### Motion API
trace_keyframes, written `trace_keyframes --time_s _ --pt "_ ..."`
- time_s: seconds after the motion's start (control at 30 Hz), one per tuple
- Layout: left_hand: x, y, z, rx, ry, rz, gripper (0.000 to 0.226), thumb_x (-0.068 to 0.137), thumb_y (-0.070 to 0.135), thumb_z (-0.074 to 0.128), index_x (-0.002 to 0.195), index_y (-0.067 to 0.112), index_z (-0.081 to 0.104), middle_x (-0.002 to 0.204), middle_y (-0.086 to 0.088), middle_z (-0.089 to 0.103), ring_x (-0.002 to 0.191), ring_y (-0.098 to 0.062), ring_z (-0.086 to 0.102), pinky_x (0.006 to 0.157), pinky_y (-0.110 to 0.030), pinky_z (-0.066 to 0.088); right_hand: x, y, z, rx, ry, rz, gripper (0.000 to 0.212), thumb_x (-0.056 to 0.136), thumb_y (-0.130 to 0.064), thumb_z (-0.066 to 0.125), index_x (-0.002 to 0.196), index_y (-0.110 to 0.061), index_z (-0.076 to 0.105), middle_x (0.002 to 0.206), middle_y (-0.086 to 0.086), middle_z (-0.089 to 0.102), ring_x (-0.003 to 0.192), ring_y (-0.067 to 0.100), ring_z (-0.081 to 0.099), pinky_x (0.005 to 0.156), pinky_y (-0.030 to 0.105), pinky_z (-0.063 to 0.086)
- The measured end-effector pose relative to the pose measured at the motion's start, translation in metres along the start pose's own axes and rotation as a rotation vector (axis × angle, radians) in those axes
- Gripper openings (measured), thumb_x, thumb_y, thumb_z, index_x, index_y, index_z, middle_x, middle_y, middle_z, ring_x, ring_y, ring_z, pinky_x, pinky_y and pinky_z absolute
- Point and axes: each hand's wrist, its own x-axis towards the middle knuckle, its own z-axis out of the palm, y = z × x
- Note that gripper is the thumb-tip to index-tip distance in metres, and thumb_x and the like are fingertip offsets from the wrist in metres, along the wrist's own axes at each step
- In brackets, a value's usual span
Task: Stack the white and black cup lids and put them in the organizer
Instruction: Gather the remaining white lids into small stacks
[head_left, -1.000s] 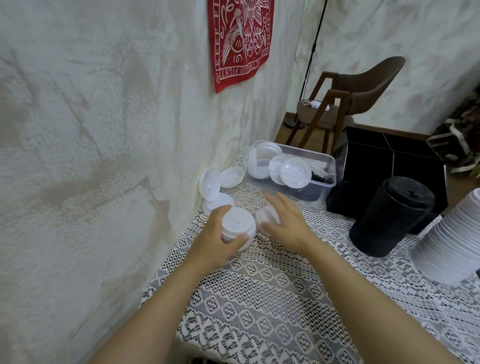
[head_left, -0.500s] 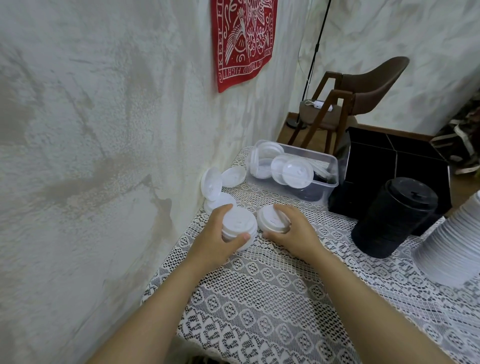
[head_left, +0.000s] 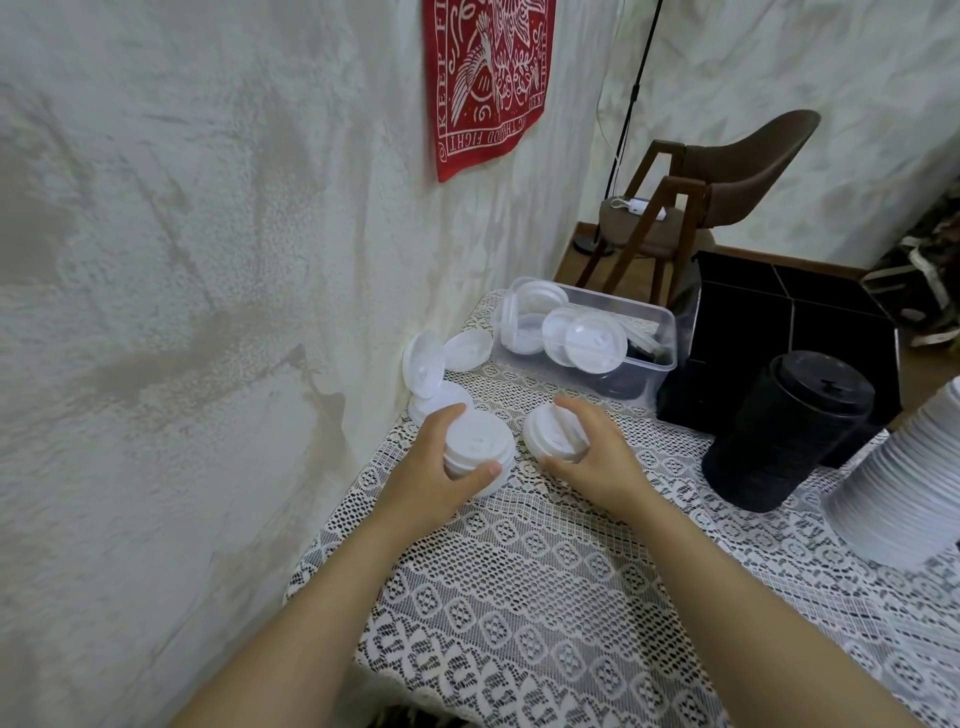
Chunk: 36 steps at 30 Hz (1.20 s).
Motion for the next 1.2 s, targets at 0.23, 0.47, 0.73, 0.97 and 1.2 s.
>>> trace_keyframes --time_s 0.23,0.47,0.73,0.97,1.2 --pt "0.000 -0.002 0.000 0.014 0.003 -0.001 0.077 0.082 0.050 0.069 0.144 0.037 0.026 0.145 0.013 0.036 0.129 -0.010 0.038 0.106 -0.038 0.041 0.005 -0.004 -0.002 -0.134 -0.019 -0.006 0.078 0.077 -0.031 0.080 0.143 -0.033 0.039 0.144 -0.005 0.042 0.129 0.021 0.040 0.103 0.042 0.037" --pt "0.001 -0.002 0.001 0.024 0.011 0.007 0.077 0.082 0.049 0.069 0.144 0.035 0.027 0.145 0.011 0.036 0.124 -0.007 0.037 0.105 -0.036 0.041 0.005 -0.009 -0.005 -0.251 -0.068 0.000 0.074 0.077 -0.032 0.074 0.141 -0.038 0.039 0.143 -0.002 0.041 0.122 0.021 0.044 0.101 0.043 0.042" --pt "0.001 -0.001 0.001 0.018 0.017 0.012 0.077 0.082 0.048 0.070 0.144 0.035 0.027 0.144 0.011 0.036 0.126 -0.009 0.038 0.103 -0.035 0.042 0.012 -0.026 -0.005 -0.706 -0.295 -0.053 0.057 0.083 -0.040 0.063 0.134 -0.045 0.039 0.141 0.007 0.034 0.118 0.032 0.046 0.092 0.046 0.049" --pt "0.000 0.000 0.001 0.020 0.012 0.021 0.076 0.082 0.048 0.069 0.144 0.034 0.027 0.145 0.010 0.036 0.124 -0.007 0.037 0.101 -0.031 0.041 0.020 -0.028 -0.010 -0.671 -0.314 -0.085 0.050 0.083 -0.035 0.068 0.126 -0.043 0.044 0.125 0.003 0.048 0.104 0.028 0.053 0.085 0.042 0.053" --pt "0.001 0.000 0.001 0.017 0.013 0.028 0.079 0.081 0.048 0.070 0.146 0.033 0.027 0.147 0.010 0.034 0.129 -0.010 0.036 0.102 -0.029 0.038 0.013 -0.015 -0.013 -0.497 -0.315 -0.034 0.071 0.083 -0.051 0.066 0.145 -0.048 0.033 0.153 0.000 0.033 0.136 0.027 0.036 0.110 0.050 0.035"
